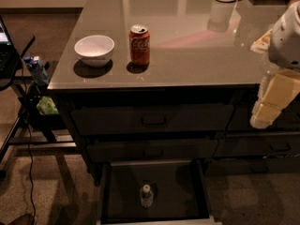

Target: Pick blue plastic bottle from bottom drawer and place on counter

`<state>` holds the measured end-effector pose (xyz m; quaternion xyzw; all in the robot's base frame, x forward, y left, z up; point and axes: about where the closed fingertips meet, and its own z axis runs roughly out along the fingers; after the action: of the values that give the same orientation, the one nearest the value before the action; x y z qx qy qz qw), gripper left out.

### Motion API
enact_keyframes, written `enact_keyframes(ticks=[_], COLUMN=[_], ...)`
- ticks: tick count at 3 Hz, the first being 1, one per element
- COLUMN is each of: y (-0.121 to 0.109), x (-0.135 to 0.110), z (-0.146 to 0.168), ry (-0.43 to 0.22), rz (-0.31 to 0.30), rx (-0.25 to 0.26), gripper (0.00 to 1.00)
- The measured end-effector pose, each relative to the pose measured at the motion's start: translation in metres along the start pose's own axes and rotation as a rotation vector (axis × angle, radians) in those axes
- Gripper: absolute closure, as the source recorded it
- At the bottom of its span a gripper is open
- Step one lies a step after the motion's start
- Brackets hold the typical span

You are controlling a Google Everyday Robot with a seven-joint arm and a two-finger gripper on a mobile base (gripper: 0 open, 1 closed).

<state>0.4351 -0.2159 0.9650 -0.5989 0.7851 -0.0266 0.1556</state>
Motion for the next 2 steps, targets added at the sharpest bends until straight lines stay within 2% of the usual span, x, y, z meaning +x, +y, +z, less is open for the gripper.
enact_keyframes(ticks=[1, 2], y=[0.023, 0.060], x=[0.012, 0.036], z=[0.043, 0.113], ry=[-0.047, -0.058], rz=[0.021, 0.079], rx=[-0.059, -0.145], gripper=[0.00, 0.00])
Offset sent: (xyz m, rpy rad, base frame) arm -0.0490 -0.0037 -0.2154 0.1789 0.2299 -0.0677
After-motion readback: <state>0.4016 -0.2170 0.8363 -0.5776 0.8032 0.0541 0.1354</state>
